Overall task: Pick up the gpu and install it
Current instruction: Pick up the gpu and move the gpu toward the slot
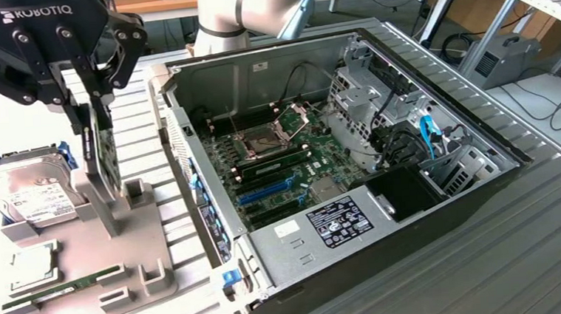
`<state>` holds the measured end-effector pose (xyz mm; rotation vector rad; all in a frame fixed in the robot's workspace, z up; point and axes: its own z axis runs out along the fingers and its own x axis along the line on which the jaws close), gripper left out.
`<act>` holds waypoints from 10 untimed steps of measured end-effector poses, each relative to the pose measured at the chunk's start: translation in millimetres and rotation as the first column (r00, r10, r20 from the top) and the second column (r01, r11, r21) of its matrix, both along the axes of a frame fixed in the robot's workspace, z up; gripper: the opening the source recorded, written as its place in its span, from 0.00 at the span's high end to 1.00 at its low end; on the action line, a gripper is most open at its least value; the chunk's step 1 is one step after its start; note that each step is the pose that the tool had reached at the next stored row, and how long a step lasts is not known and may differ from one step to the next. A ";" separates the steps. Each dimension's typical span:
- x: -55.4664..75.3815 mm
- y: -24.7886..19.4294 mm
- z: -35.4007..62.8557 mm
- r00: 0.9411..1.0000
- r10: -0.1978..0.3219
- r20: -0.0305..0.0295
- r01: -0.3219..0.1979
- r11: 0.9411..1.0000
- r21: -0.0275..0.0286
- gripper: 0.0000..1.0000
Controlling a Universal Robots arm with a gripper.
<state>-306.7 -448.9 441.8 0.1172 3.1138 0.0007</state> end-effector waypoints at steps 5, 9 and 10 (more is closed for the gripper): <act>0.0 0.0 5.0 1.000 0.000 0.000 0.000 1.000 0.000 0.74; 0.0 0.0 8.2 1.000 0.000 0.000 0.000 1.000 0.000 0.74; 0.0 0.0 9.2 1.000 0.000 0.000 0.000 1.000 0.000 0.74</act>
